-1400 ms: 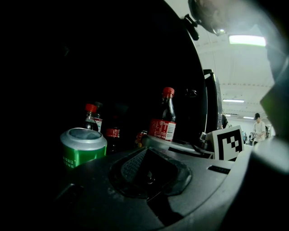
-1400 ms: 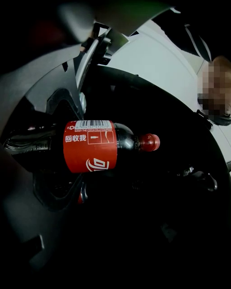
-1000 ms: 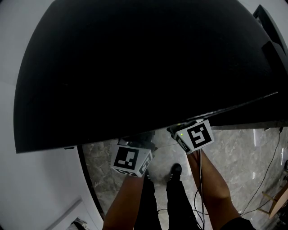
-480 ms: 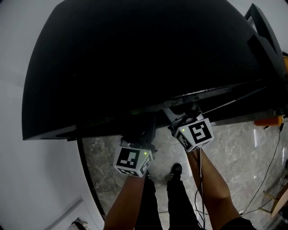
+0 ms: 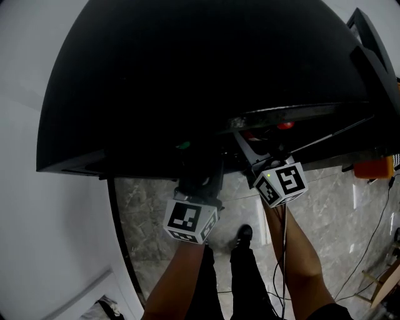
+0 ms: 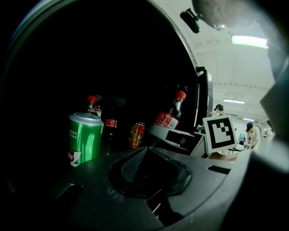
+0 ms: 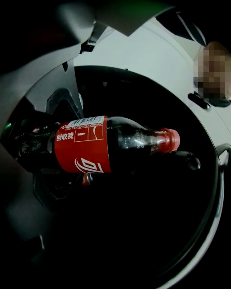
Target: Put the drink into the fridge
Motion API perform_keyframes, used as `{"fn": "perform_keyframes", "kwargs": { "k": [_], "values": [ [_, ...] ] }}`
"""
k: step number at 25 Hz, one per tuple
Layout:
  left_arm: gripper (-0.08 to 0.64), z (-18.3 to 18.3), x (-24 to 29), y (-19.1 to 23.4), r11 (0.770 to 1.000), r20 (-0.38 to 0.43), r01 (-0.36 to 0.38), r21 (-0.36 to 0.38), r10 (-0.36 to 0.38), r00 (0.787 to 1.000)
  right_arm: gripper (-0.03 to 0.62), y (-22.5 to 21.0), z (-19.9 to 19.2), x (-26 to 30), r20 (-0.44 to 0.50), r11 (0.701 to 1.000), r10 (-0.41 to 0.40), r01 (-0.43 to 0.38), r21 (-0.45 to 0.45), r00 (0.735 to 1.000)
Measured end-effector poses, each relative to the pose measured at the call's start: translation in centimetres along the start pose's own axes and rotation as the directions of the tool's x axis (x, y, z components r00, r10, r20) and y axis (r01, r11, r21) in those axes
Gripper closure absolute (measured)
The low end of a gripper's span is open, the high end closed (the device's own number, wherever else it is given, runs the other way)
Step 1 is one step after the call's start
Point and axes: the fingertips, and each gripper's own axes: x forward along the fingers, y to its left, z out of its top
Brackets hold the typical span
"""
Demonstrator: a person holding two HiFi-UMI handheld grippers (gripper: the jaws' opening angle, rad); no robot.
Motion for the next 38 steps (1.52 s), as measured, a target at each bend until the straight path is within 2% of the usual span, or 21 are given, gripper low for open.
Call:
{"fn": "perform_keyframes", "kwargs": {
  "k": [3, 18, 23, 28, 33, 38],
  "values": [
    [0.549, -0.1, -0.1, 0.0, 1.0, 0.003, -0.002, -0.002, 0.002, 1.0, 0.267, -0.5, 0.0, -0.2, 0.003, 0.999, -0.01, 0.01, 0.036, 1.0],
    [0.549, -0.1, -0.3, 0.1, 1.0, 0.014, 0.021, -0.014, -0.021, 1.0, 0.266, 1.8, -0.4, 2.7, -0.099, 0.99, 0.037, -0.05, -0.133, 0.994],
    [0.549, 0.1, -0.6, 0.7, 1.0, 0.02, 0.017, -0.018, -0.016, 1.0, 0.267, 1.3, -0.4, 3.0, -0.083, 0.995, 0.008, -0.016, -0.097, 0.997],
    [0.549, 0.1, -0.5, 0.4, 1.0, 0.014, 0.02, -0.017, -0.02, 1.0, 0.266, 1.3, -0.3, 2.7, -0.081, 0.991, 0.003, -0.013, -0.134, 0.997],
    [0.549, 0.1, -0.3, -0.4, 1.0, 0.012, 0.027, -0.012, -0.027, 1.0, 0.265, 0.6, 0.5, 1.7, -0.062, 0.993, -0.007, -0.001, -0.12, 0.998],
    [0.549, 0.2, -0.8, -1.4, 1.0, 0.007, 0.028, -0.015, -0.028, 1.0, 0.265, 1.4, 0.5, 0.6, -0.091, 0.995, -0.001, -0.009, -0.099, 0.996]
  ]
}}
